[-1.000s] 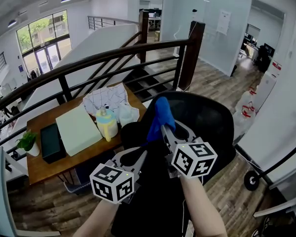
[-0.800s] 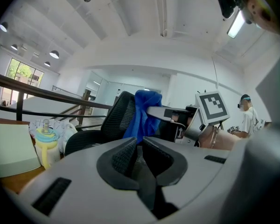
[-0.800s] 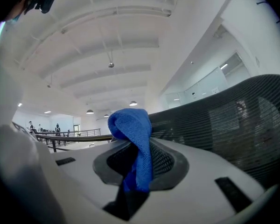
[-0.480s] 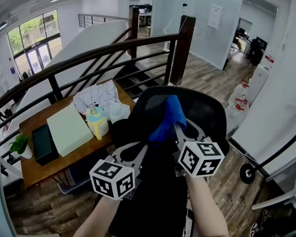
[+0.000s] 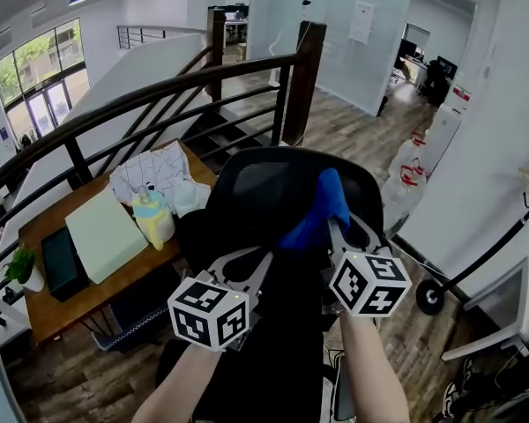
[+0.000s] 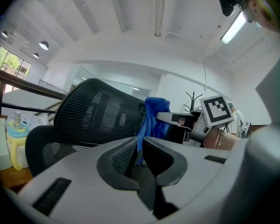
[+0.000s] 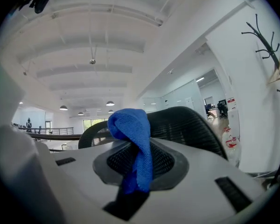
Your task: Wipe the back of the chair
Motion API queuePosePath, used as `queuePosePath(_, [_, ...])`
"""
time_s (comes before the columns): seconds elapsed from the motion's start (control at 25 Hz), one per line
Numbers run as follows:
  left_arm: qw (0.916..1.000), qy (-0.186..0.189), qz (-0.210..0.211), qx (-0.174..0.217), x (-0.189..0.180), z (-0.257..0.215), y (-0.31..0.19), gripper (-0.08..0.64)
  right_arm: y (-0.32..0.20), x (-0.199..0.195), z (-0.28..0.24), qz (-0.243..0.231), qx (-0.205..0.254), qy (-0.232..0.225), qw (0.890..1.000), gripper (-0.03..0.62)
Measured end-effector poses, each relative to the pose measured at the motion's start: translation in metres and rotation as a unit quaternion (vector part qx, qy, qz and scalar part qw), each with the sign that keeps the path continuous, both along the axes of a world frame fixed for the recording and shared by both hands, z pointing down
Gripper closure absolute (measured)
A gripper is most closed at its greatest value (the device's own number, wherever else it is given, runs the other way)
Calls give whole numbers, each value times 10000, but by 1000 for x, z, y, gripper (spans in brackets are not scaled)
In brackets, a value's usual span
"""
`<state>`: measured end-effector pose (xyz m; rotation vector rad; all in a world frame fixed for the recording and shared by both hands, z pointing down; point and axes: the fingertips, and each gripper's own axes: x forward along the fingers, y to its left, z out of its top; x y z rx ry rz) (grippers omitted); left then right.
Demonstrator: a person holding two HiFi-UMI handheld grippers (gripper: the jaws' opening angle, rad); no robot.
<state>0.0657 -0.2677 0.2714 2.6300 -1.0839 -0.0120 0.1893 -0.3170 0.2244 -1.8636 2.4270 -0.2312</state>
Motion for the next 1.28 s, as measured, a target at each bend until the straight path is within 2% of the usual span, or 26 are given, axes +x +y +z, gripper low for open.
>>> queuePosePath(0.48, [9989, 92, 456, 5, 44, 0, 12, 514, 33, 60, -2, 693, 84, 107, 9975, 508])
queuePosePath(0.8, [9985, 90, 539, -25, 49, 4, 21, 514, 51, 74, -2, 929, 173, 108, 9955, 508])
queuePosePath(1.04, [9992, 62, 374, -85, 27, 11, 24, 514, 67, 46, 6, 683, 249, 68, 9973, 508])
queuePosePath(1.28, [9998, 39, -19, -197, -18, 21, 26, 514, 76, -27, 24, -142, 224, 134, 9996, 508])
